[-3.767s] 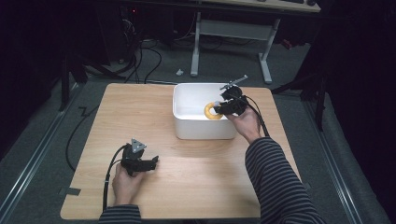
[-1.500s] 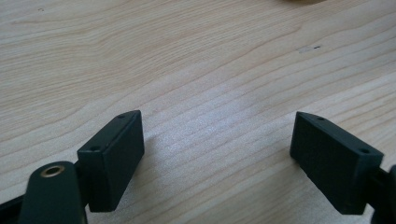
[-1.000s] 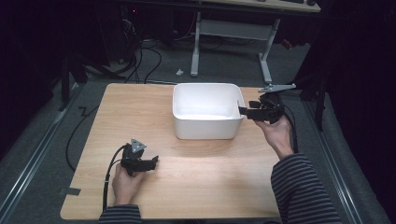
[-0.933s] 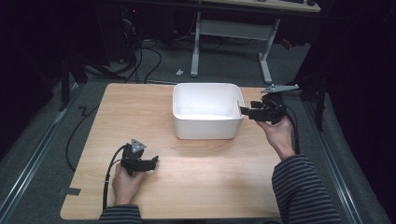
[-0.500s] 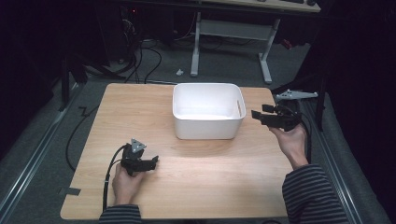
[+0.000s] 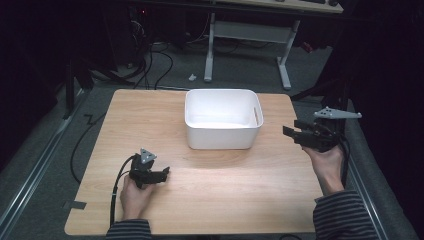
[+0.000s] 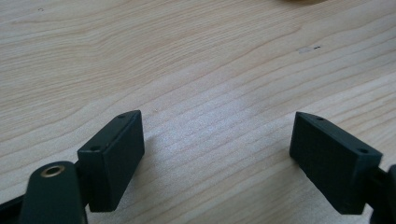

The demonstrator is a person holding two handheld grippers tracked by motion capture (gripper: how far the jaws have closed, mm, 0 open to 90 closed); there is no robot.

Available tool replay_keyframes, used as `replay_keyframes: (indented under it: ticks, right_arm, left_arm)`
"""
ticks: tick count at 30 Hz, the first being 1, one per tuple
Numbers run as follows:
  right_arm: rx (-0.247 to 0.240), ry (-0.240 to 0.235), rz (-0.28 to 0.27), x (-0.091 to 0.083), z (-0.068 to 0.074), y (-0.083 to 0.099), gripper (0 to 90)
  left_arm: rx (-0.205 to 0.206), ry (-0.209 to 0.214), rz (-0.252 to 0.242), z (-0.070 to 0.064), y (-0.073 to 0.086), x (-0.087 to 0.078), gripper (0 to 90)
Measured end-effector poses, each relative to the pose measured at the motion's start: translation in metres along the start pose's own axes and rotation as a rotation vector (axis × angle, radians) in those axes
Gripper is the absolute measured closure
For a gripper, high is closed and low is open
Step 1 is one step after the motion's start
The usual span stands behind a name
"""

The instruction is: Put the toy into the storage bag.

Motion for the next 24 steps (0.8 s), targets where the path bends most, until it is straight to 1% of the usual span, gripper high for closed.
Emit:
replay_keyframes:
  ticks: [1, 5, 7, 9, 12, 14, 18, 24]
  right_arm:
    - [0.005, 0.002, 0.002, -0.002, -0.001, 0.002, 44.0]
    - [-0.001, 0.014, 0.005, -0.008, -0.005, 0.010, 43.8]
    - [-0.004, 0.020, 0.001, -0.012, -0.005, 0.011, 43.8]
    - [-0.004, 0.016, -0.011, -0.017, -0.005, 0.011, 43.9]
    - [-0.009, 0.015, -0.015, -0.024, -0.003, 0.014, 43.9]
    - [-0.024, 0.025, -0.018, -0.028, -0.001, 0.015, 43.9]
    - [-0.023, 0.013, -0.037, -0.036, 0.003, 0.017, 44.0]
    - [-0.040, 0.013, -0.043, -0.048, 0.010, 0.020, 44.2]
  left_arm:
    - [0.000, 0.000, 0.000, 0.000, 0.000, 0.000, 18.1]
    - [0.000, 0.000, 0.000, 0.000, 0.000, 0.000, 18.1]
    - [0.000, 0.000, 0.000, 0.000, 0.000, 0.000, 18.1]
    - [0.000, 0.000, 0.000, 0.000, 0.000, 0.000, 18.1]
    - [0.000, 0.000, 0.000, 0.000, 0.000, 0.000, 18.1]
    - [0.000, 0.000, 0.000, 0.000, 0.000, 0.000, 18.1]
    - [0.000, 0.000, 0.000, 0.000, 0.000, 0.000, 18.1]
    - [0.000, -0.001, 0.000, 0.000, 0.000, 0.000, 18.1]
Point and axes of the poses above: each handheld gripper's, and its own axes: x roughly forward along the jaws, y roughly out of its underside, z roughly to its left, the point moved 4 cm from there along x, roughly forward along the jaws, and after that the axes turned 15 degrees about y, right-handed, at the moved point
